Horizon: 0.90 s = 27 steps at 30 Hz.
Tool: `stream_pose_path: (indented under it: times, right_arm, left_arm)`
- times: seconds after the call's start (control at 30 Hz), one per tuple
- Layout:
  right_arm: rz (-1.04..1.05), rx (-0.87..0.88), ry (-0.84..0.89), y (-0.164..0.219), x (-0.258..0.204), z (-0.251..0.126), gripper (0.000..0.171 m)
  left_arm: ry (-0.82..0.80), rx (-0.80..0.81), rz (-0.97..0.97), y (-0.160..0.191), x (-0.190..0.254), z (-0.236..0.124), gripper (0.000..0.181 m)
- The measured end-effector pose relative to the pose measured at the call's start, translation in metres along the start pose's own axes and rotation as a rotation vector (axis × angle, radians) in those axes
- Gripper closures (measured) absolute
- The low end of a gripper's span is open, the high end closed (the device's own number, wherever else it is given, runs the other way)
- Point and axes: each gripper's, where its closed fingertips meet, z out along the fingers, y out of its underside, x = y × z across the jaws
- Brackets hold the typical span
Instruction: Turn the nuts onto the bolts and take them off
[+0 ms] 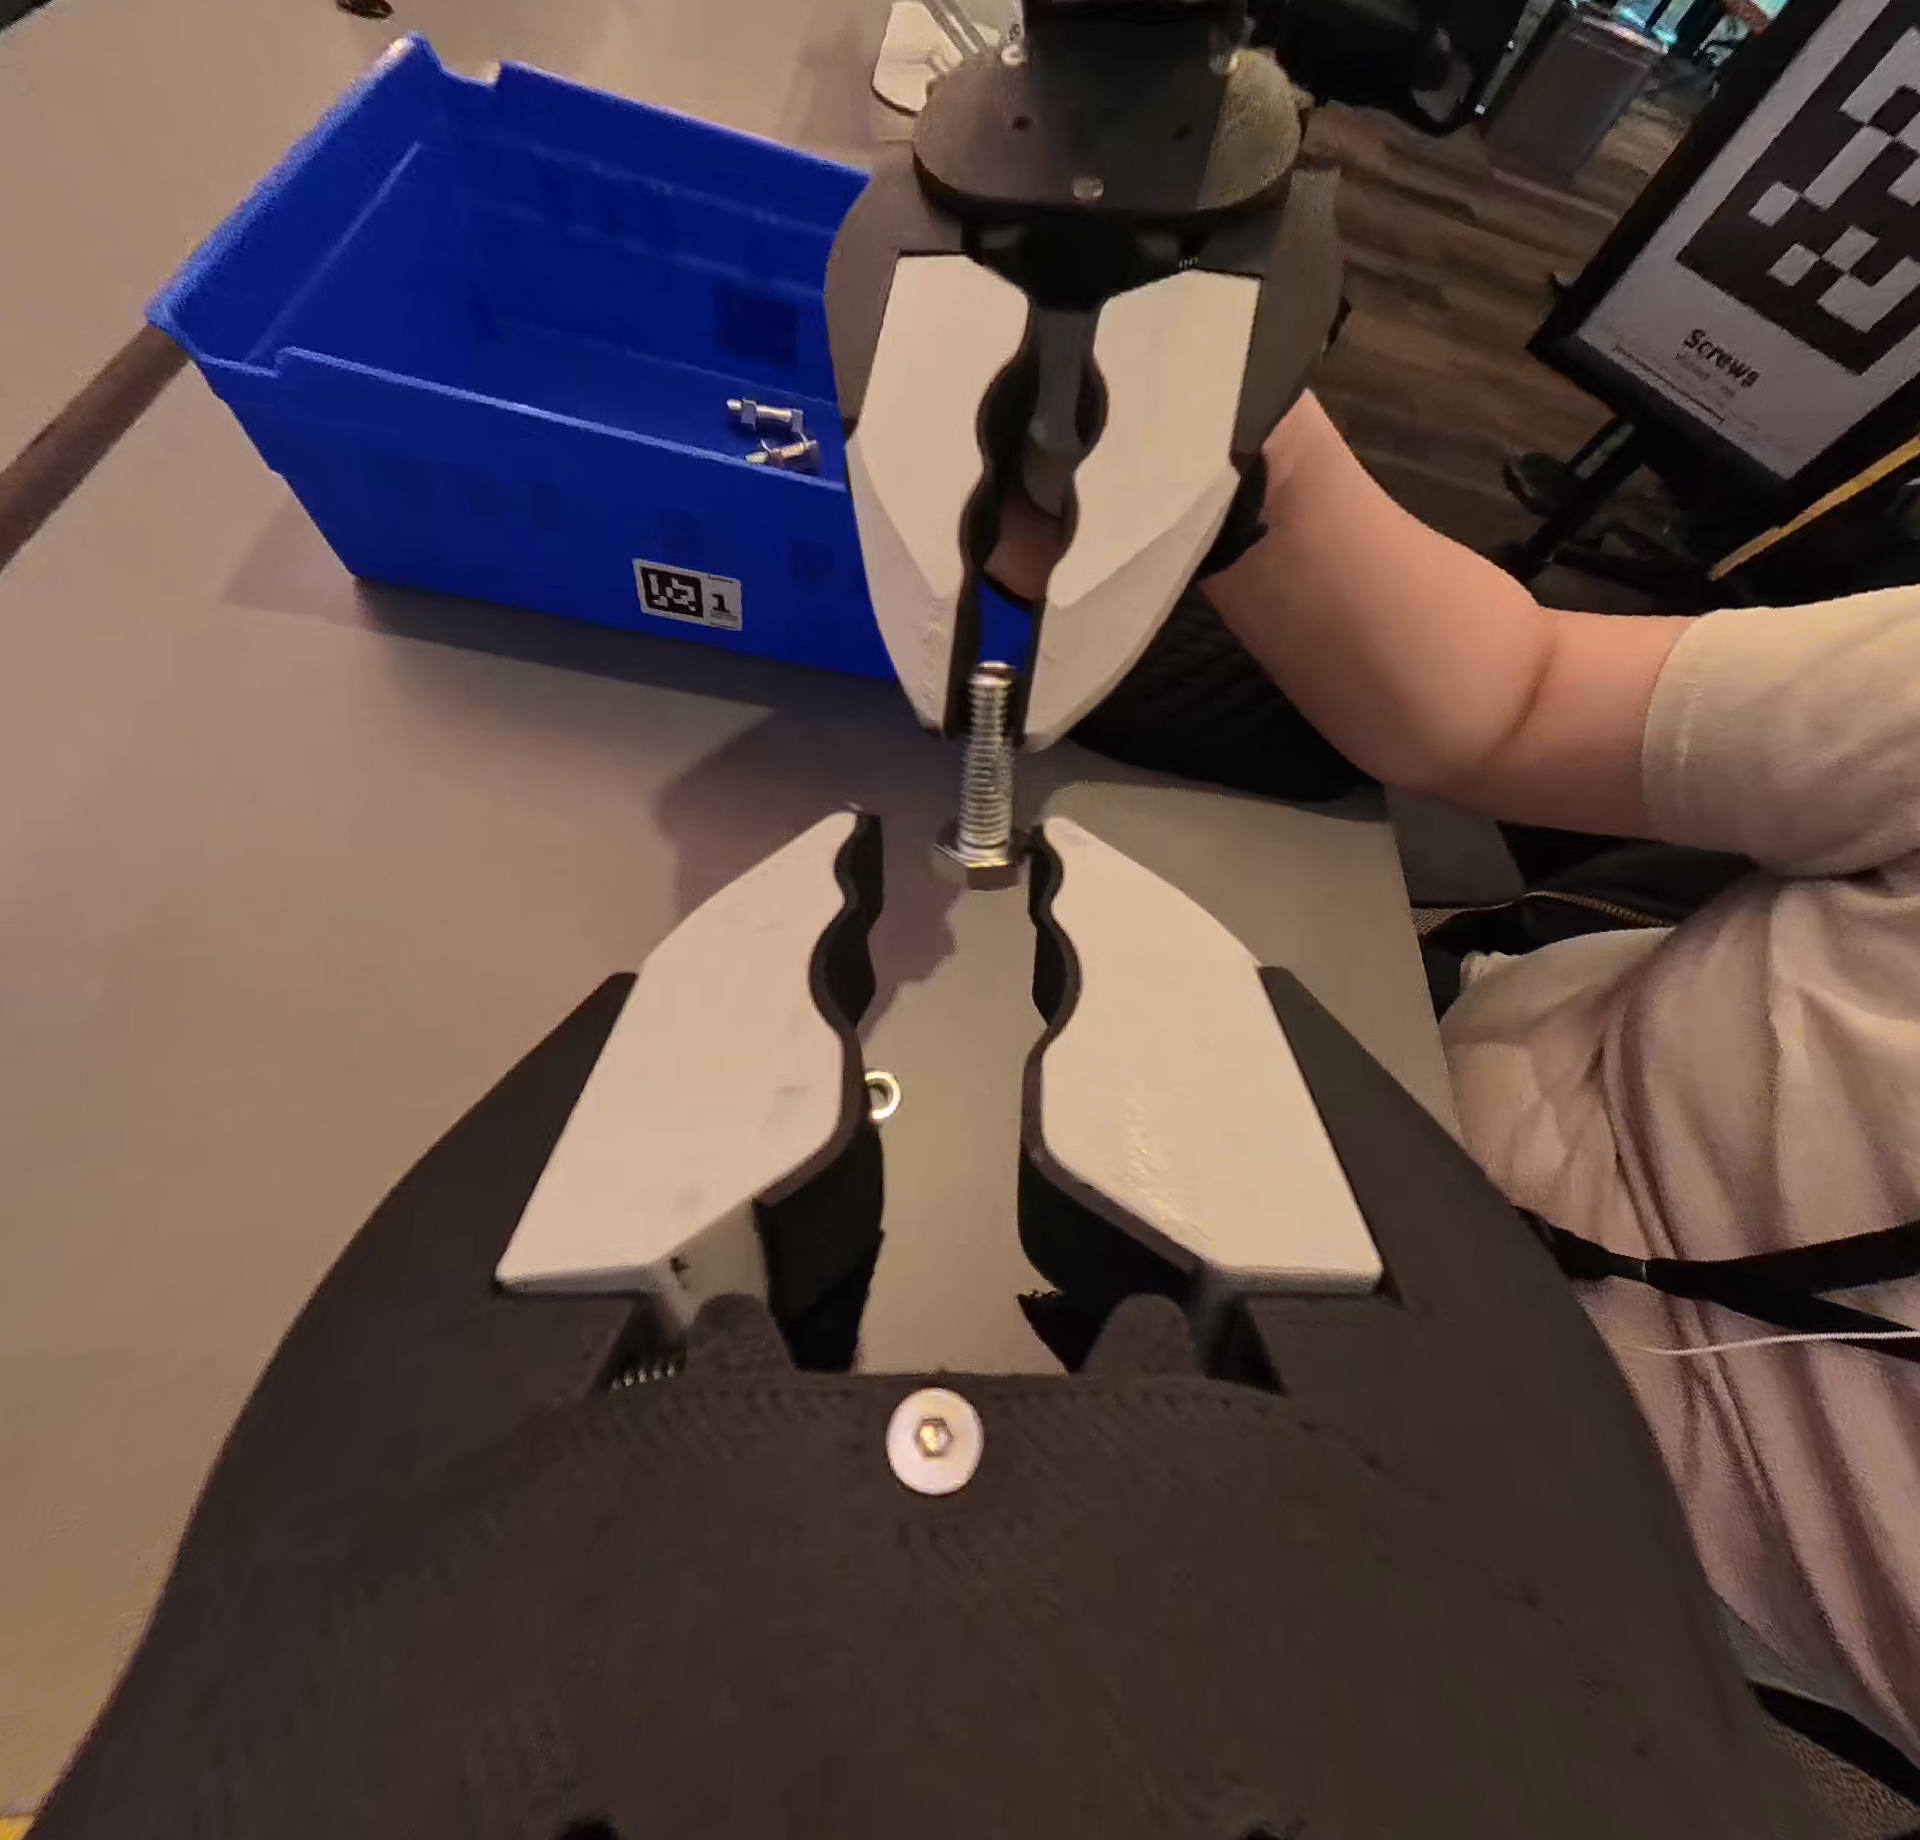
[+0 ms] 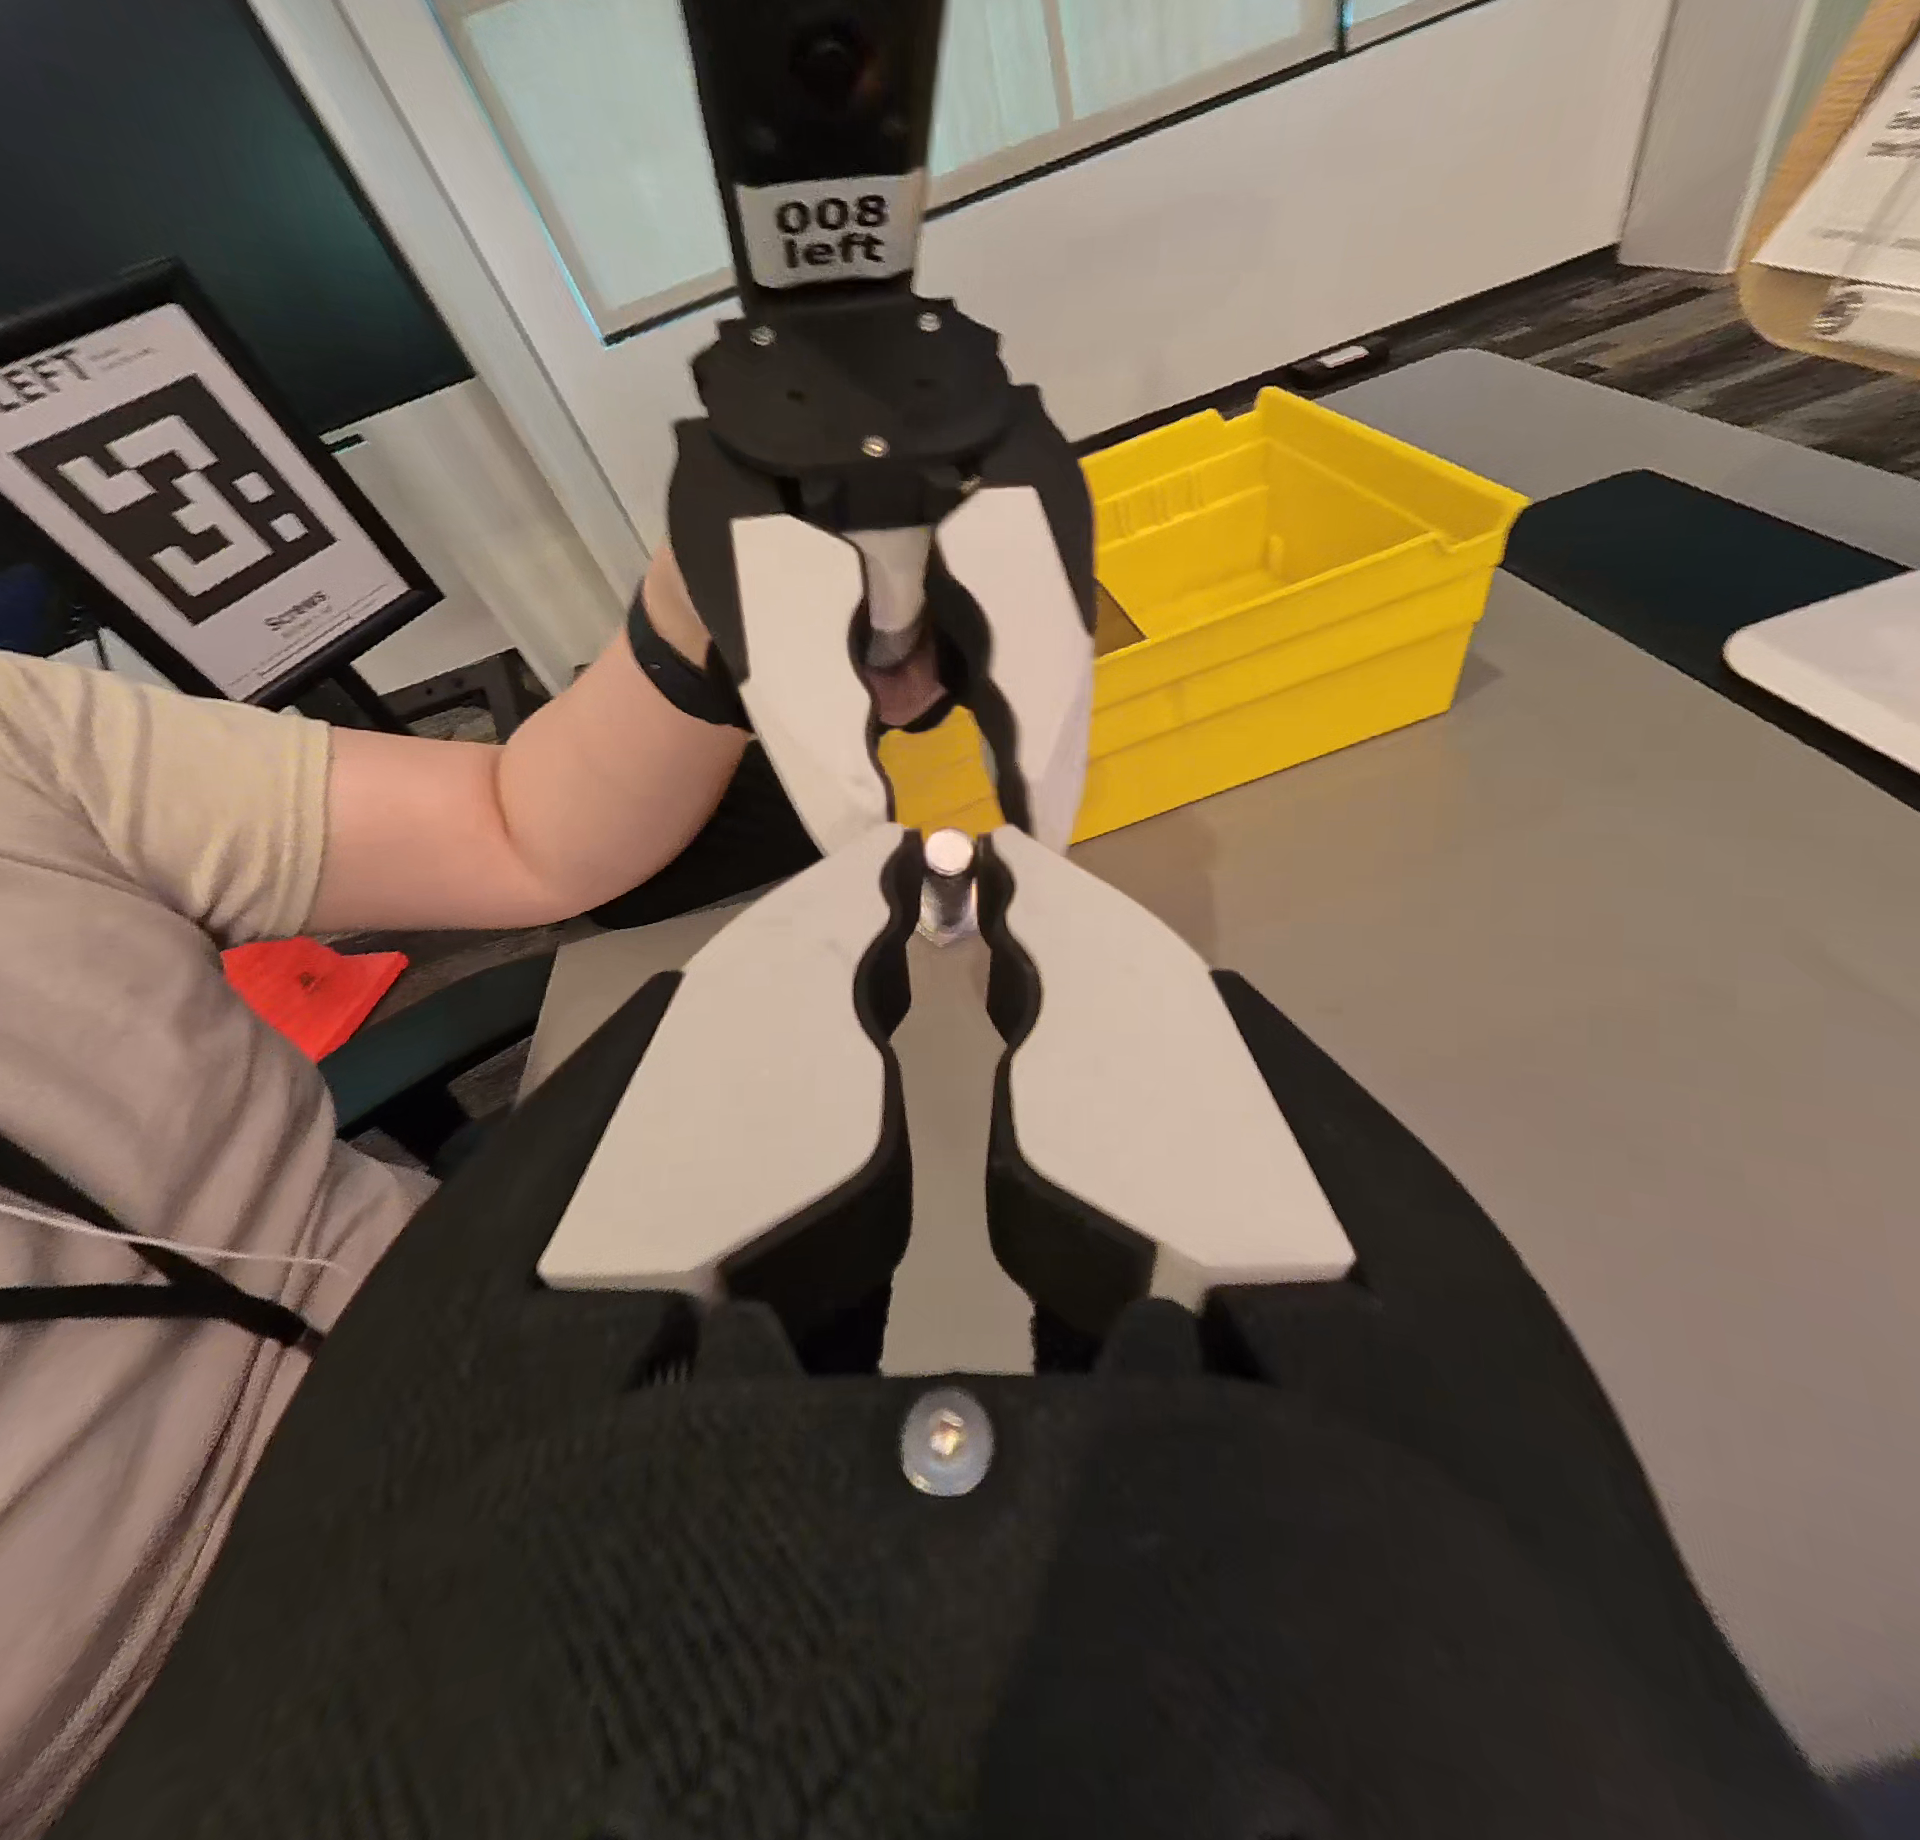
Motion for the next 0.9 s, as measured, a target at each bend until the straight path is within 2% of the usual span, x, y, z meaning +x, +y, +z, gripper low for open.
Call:
stream_pose_path:
  times: [0.17, 0.3, 0.43, 0.5, 0.53, 0.57, 0.6, 0.7, 0.8, 0.9]
  right_arm:
    - [-0.032, -0.059, -0.016, 0.01, -0.005, 0.005, 0.16]
    - [0.0, -0.014, -0.044, 0.002, -0.008, 0.002, 0.161]
    - [-0.045, -0.038, -0.021, 0.007, -0.006, 0.003, 0.161]
    - [-0.099, 0.033, 0.004, -0.002, -0.005, 0.002, 0.16]
    - [-0.137, 0.083, 0.025, -0.009, -0.004, 0.0, 0.153]
    - [-0.179, 0.115, 0.059, -0.014, -0.002, -0.002, 0.137]
    - [-0.233, 0.104, 0.096, -0.012, 0.001, -0.004, 0.131]
    - [-0.419, -0.125, 0.074, 0.032, -0.002, 0.005, 0.131]
    - [-0.51, -0.526, 0.034, 0.104, -0.001, 0.026, 0.136]
    - [-0.685, -0.829, 0.105, 0.145, 0.009, 0.034, 0.141]
  left_arm:
    - [0.107, 0.008, -0.054, 0.001, 0.011, 0.009, 0.163]
    - [0.185, 0.017, -0.121, 0.002, 0.017, 0.013, 0.169]
    - [0.145, -0.02, -0.087, 0.006, 0.014, 0.017, 0.171]
    - [0.117, -0.003, -0.066, 0.001, 0.012, 0.012, 0.171]
    - [0.096, -0.007, -0.063, 0.0, 0.009, 0.006, 0.172]
    - [0.072, -0.02, -0.054, 0.0, 0.006, -0.001, 0.172]
    - [0.046, -0.027, -0.045, 0.0, 0.003, -0.01, 0.172]
    - [-0.044, 0.029, -0.034, -0.01, -0.005, -0.05, 0.172]
    - [-0.127, 0.104, -0.014, -0.02, -0.005, -0.092, 0.172]
    - [-0.163, 0.171, 0.013, -0.029, 0.004, -0.122, 0.172]
